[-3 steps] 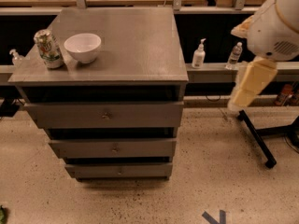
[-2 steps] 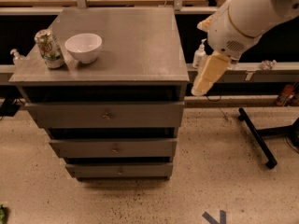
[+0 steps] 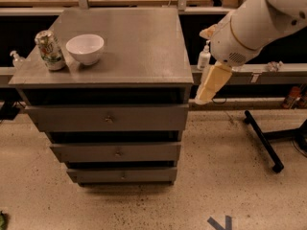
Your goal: Open top drawer
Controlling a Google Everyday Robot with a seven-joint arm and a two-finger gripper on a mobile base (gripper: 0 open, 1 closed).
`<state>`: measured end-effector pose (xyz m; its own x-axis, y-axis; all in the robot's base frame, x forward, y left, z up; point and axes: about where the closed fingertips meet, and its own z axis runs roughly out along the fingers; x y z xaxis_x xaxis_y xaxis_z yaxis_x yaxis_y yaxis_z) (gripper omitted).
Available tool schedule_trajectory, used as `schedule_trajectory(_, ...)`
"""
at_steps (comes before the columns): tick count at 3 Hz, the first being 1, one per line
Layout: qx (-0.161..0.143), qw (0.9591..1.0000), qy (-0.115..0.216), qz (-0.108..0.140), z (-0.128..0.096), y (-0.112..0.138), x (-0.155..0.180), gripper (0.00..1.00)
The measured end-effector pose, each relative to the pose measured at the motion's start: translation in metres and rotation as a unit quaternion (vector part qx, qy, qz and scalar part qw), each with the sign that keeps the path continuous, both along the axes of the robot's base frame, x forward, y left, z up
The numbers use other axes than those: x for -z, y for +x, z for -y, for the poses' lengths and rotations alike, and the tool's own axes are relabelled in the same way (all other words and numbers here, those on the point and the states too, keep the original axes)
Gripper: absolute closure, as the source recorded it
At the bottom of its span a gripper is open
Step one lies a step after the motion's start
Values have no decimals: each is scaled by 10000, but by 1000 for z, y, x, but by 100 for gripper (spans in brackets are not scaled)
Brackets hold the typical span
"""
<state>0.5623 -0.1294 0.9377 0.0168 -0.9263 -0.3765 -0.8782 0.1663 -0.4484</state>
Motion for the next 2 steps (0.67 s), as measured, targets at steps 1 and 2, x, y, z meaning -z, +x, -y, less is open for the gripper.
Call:
schedule_trajectory(1, -419, 9982, -243, 344, -16, -14, 33, 0)
schedule_trajectory(2, -1049, 9903, -537, 731, -70, -38, 95, 0)
